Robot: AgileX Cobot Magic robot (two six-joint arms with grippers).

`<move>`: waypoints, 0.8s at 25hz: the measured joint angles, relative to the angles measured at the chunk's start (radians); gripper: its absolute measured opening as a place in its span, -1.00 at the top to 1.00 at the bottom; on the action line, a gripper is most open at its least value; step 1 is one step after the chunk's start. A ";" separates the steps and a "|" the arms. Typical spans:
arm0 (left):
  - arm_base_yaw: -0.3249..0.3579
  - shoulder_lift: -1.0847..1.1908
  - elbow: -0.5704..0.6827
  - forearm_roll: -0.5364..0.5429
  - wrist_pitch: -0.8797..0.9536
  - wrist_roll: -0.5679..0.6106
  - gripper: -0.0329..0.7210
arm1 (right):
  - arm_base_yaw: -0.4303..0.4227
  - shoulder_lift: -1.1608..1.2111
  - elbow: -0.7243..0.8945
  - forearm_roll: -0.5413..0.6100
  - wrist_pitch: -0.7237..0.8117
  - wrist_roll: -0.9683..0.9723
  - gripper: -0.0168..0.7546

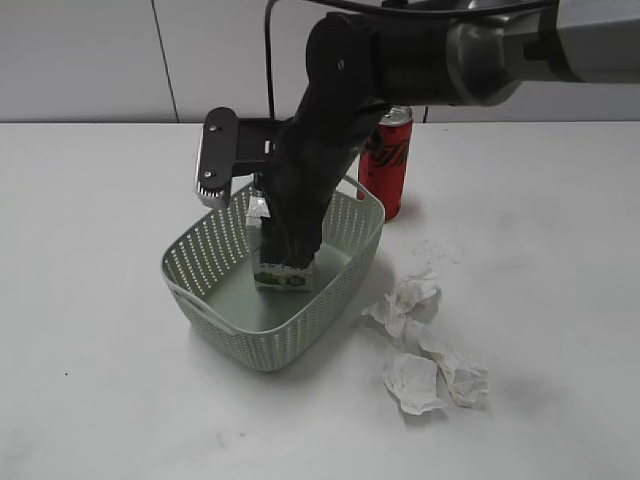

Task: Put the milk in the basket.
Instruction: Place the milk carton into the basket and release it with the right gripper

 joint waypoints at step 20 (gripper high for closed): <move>0.000 0.000 0.000 0.000 0.000 0.000 0.29 | -0.099 -0.274 -0.010 -0.411 0.316 0.766 -0.57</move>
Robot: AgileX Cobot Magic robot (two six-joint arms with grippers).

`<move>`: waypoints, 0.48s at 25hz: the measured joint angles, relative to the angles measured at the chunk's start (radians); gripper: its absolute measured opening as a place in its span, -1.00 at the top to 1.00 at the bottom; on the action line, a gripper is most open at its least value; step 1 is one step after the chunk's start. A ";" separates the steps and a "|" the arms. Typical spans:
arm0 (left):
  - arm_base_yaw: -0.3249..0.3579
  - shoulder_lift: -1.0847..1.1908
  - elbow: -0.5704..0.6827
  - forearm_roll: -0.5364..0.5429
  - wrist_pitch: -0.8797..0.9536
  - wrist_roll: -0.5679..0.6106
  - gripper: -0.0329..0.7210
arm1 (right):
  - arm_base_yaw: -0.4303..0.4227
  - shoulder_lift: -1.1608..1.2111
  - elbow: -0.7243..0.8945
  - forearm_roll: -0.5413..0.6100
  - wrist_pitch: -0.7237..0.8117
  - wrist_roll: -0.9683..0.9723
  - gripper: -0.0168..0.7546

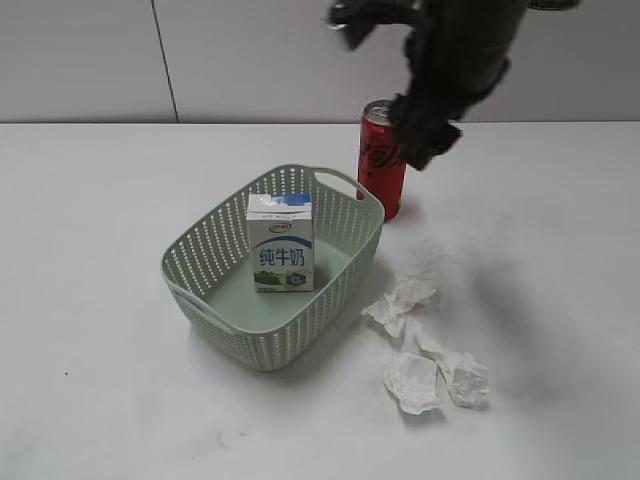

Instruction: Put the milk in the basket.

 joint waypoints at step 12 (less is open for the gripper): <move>0.000 0.000 0.000 0.000 0.000 0.000 0.29 | -0.484 -0.049 0.018 0.142 0.202 0.227 -0.56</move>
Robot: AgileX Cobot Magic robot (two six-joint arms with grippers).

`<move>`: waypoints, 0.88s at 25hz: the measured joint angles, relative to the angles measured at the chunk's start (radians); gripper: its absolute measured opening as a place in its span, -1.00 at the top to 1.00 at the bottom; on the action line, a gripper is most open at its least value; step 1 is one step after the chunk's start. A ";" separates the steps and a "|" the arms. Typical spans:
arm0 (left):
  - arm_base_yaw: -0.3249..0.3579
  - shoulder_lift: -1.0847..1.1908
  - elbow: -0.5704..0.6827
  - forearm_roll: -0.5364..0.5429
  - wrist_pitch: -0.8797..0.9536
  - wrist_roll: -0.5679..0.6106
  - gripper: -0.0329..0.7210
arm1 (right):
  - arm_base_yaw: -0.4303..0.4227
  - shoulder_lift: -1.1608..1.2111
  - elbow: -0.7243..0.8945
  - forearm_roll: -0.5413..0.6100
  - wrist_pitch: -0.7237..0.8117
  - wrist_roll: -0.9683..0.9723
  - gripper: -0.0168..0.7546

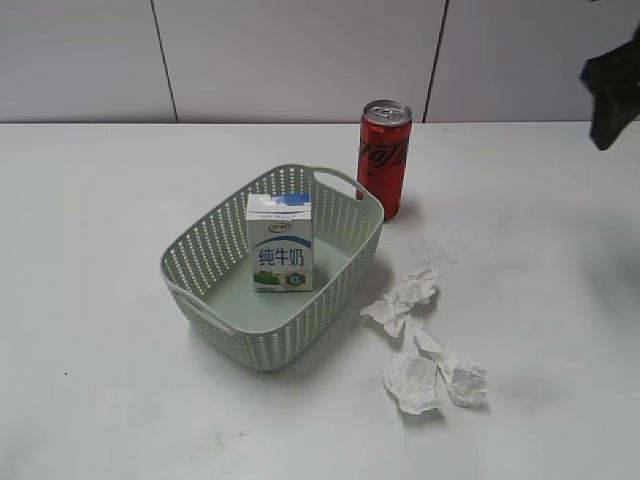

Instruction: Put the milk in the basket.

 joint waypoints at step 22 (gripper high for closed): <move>0.000 0.000 0.000 0.000 0.000 0.000 0.29 | -0.079 -0.864 0.818 0.050 -0.106 0.016 -0.53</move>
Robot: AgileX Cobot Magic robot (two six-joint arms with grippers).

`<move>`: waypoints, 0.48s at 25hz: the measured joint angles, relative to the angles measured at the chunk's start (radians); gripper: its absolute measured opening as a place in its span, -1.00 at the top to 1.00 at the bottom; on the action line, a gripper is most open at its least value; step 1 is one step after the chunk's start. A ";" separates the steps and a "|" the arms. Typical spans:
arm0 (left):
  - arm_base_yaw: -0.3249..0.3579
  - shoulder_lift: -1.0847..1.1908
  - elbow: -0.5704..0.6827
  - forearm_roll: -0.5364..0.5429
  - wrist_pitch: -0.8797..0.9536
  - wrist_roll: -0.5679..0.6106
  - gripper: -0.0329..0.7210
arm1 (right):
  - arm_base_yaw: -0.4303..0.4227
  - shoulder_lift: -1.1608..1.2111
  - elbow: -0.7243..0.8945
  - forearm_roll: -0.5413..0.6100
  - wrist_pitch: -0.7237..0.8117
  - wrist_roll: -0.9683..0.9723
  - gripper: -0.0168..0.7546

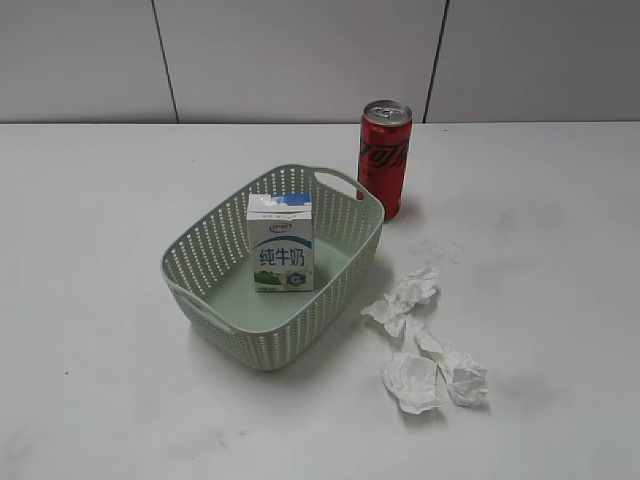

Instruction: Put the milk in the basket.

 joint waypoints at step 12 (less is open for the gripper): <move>0.000 0.000 0.000 0.000 0.000 0.000 0.29 | 0.000 -0.466 0.243 0.000 -0.035 0.009 -0.53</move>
